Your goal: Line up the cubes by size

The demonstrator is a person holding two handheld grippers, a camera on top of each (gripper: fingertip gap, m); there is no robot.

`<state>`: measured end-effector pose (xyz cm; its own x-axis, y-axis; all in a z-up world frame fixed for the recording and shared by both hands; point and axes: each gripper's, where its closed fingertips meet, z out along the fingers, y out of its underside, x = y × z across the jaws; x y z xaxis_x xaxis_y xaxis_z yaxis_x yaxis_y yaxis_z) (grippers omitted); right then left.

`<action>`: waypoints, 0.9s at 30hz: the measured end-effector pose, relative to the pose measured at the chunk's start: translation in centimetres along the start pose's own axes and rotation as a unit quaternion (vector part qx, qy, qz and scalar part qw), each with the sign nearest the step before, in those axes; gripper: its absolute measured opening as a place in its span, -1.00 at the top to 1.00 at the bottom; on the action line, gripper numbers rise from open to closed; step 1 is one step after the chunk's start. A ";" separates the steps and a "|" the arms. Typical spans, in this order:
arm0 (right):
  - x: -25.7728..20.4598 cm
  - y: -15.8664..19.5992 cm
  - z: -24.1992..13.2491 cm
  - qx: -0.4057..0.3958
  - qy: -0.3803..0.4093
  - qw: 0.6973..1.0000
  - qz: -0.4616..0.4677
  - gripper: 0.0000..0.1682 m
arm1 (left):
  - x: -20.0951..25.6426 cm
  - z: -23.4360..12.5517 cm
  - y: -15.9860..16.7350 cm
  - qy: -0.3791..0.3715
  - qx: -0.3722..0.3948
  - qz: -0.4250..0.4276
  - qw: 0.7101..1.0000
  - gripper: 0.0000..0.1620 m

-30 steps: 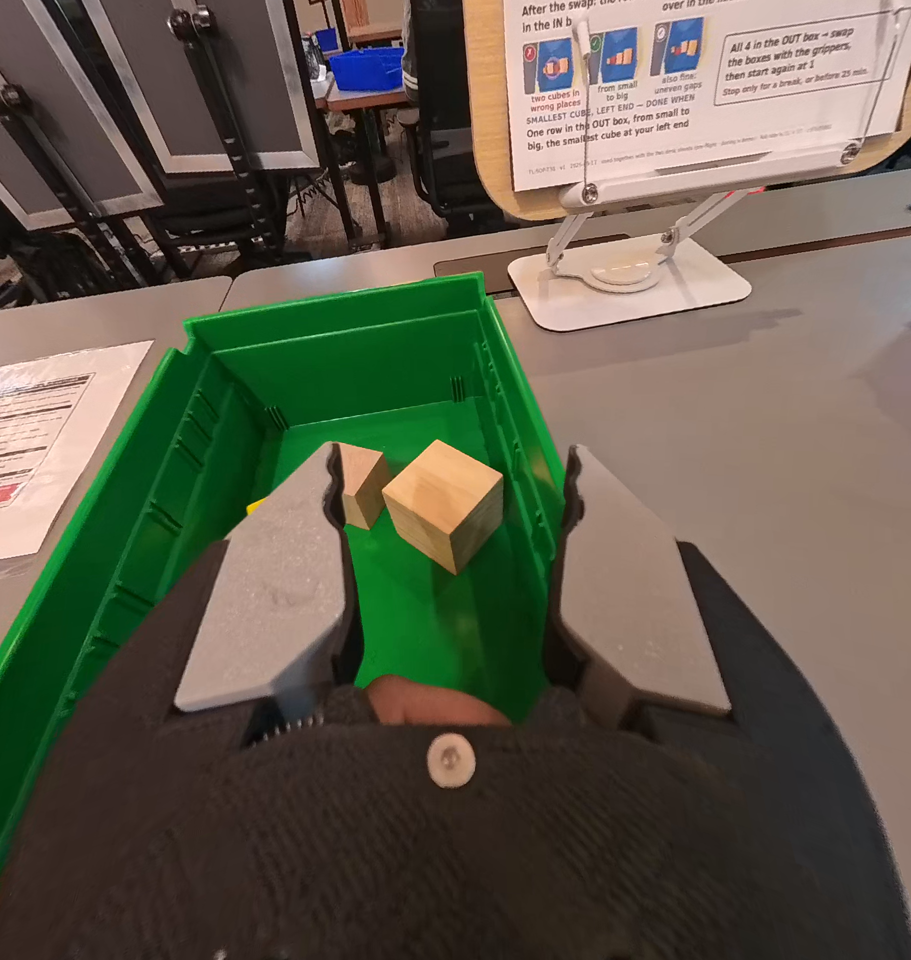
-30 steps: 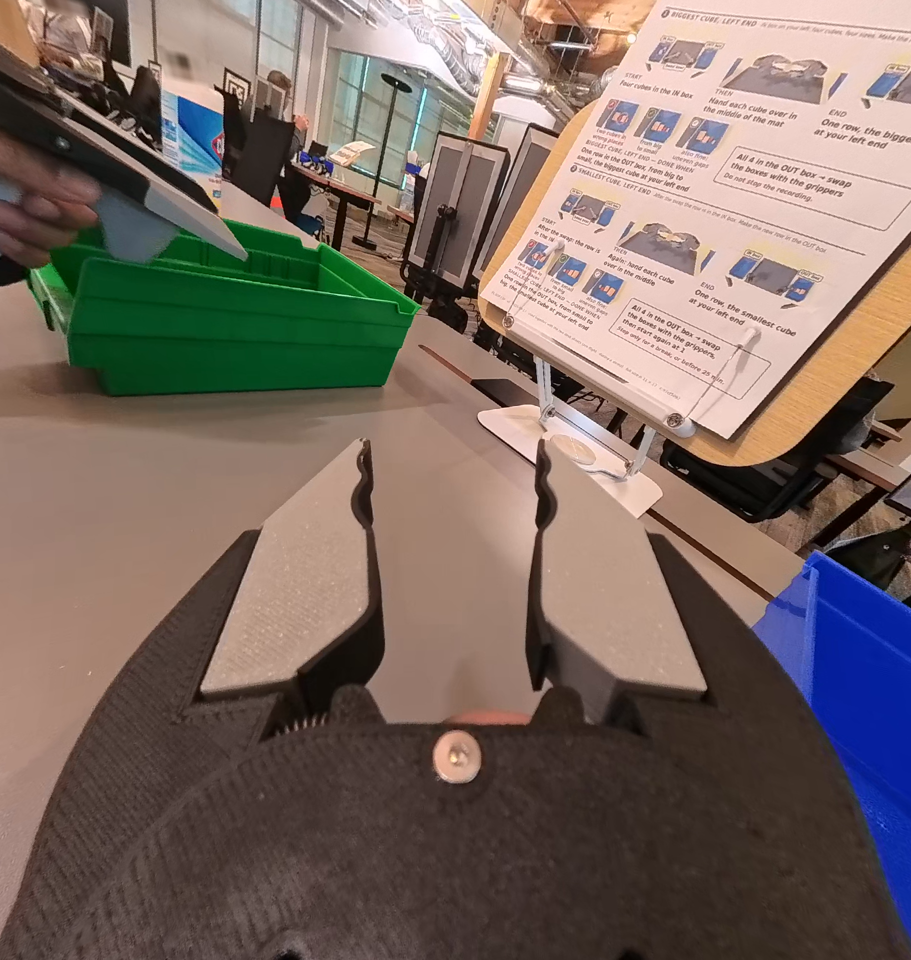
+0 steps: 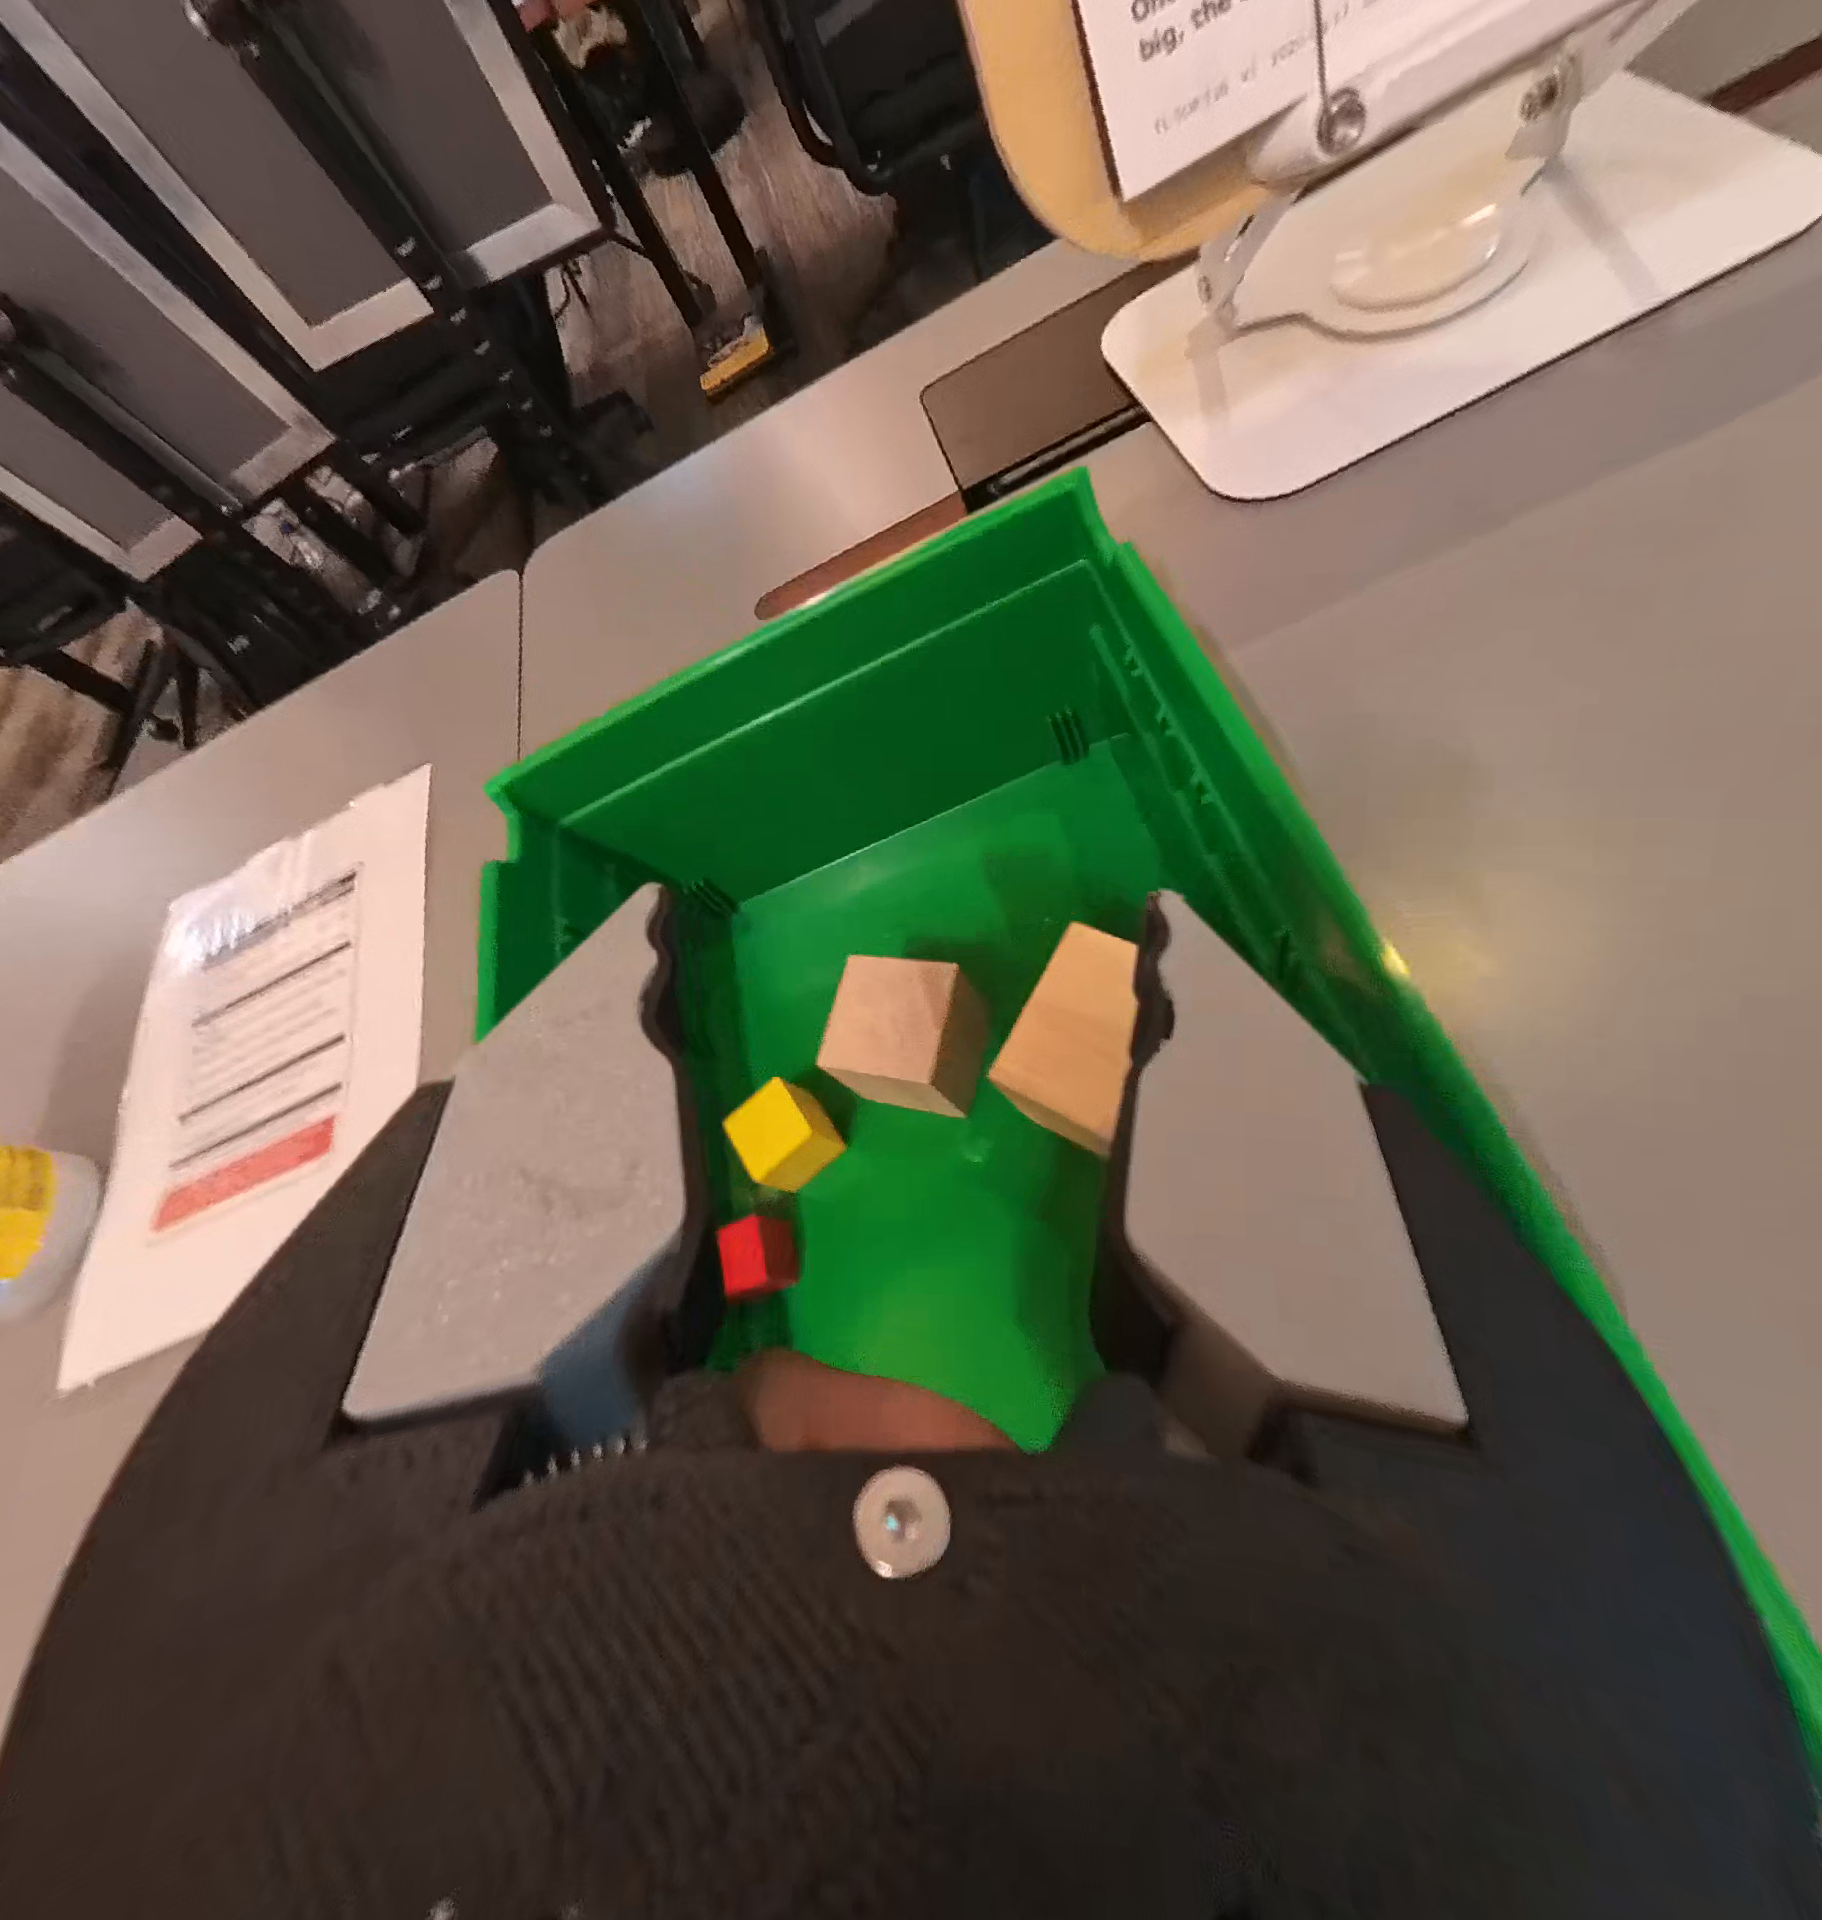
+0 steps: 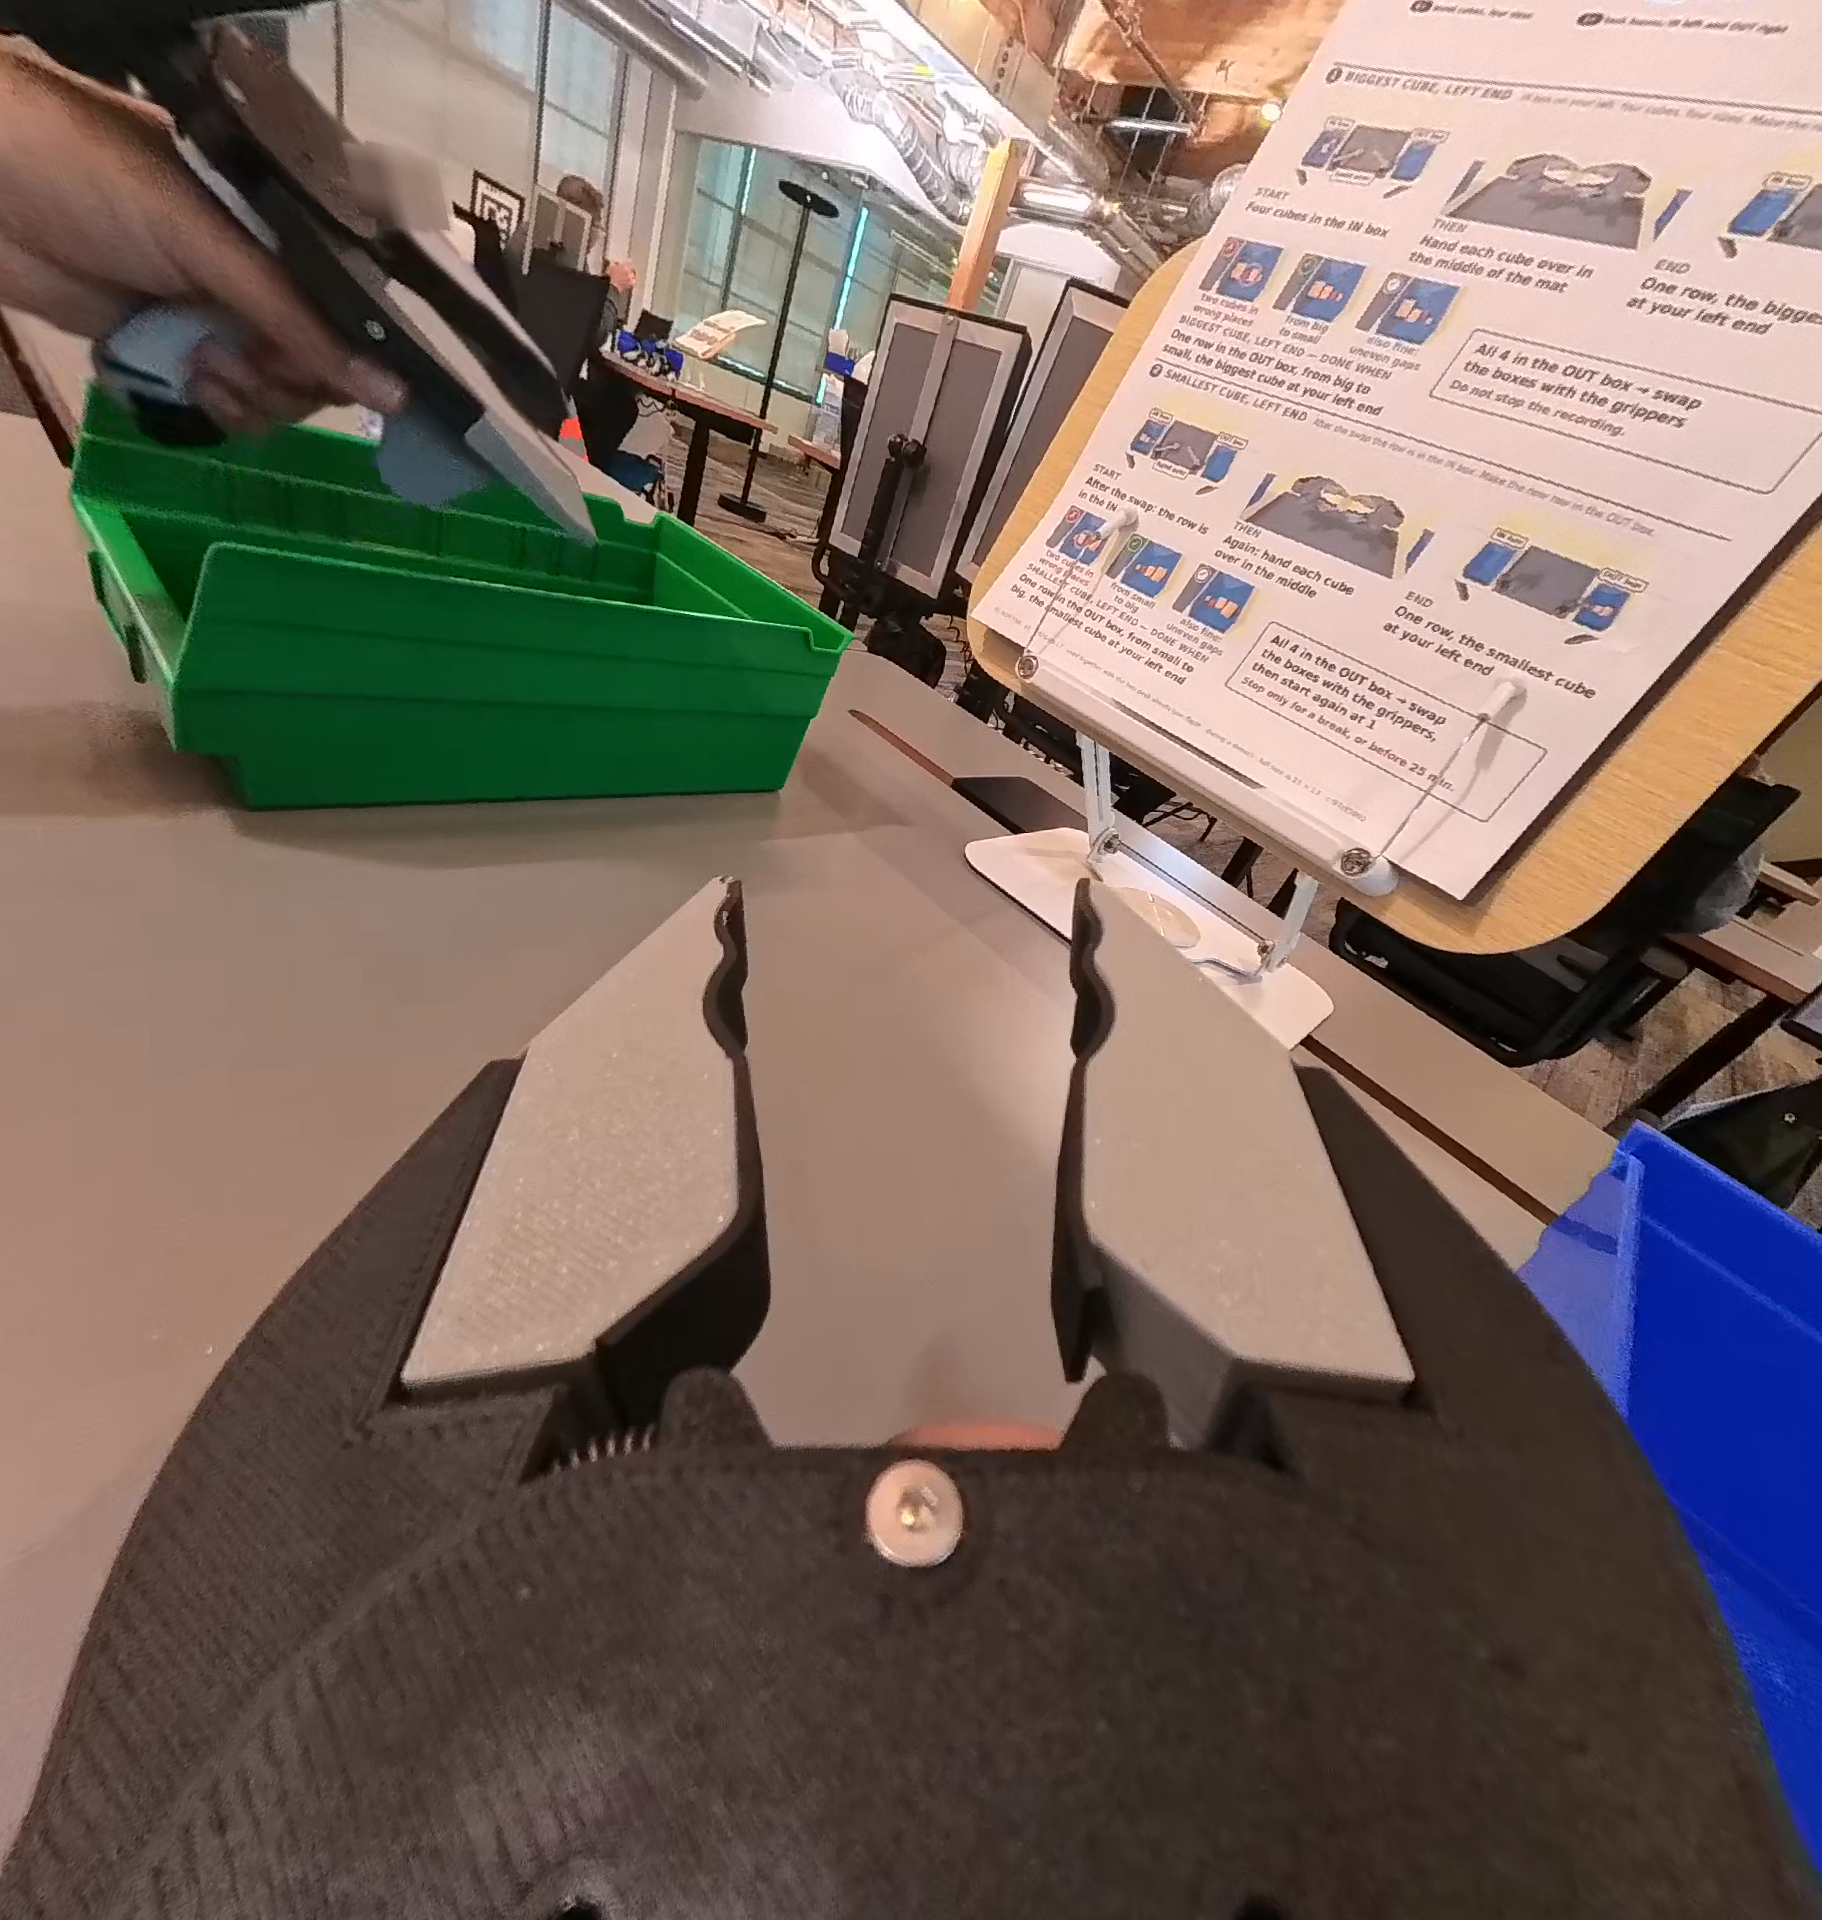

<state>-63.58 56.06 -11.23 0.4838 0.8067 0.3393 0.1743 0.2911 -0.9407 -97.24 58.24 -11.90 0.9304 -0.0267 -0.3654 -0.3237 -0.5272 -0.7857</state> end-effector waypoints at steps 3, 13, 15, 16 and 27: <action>-0.1 0.1 0.1 -0.001 -0.001 1.000 0.001 0.28 | -0.3 0.5 -0.6 0.021 -0.011 0.034 0.999 -0.11; -0.2 0.9 0.4 -0.015 -0.007 1.000 0.006 0.28 | 5.6 -0.6 -1.6 0.222 0.043 0.320 0.920 0.05; -0.3 1.0 0.5 -0.017 -0.009 1.000 0.008 0.28 | 5.8 -0.4 -1.3 0.231 0.042 0.368 0.900 0.35; -0.3 1.0 0.5 -0.017 -0.009 1.000 0.007 0.28 | 5.8 0.0 -0.8 0.244 0.014 0.375 0.894 0.31; -0.8 1.4 0.9 -0.027 -0.034 0.998 0.045 0.28 | 6.7 1.5 5.0 0.322 -0.090 0.521 0.786 0.04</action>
<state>-64.46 56.27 -12.85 0.4406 0.8617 0.2517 0.1801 0.1898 -0.9652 -92.87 56.65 -19.06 0.0902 -0.9167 -0.3893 -0.9913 -0.0450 -0.1237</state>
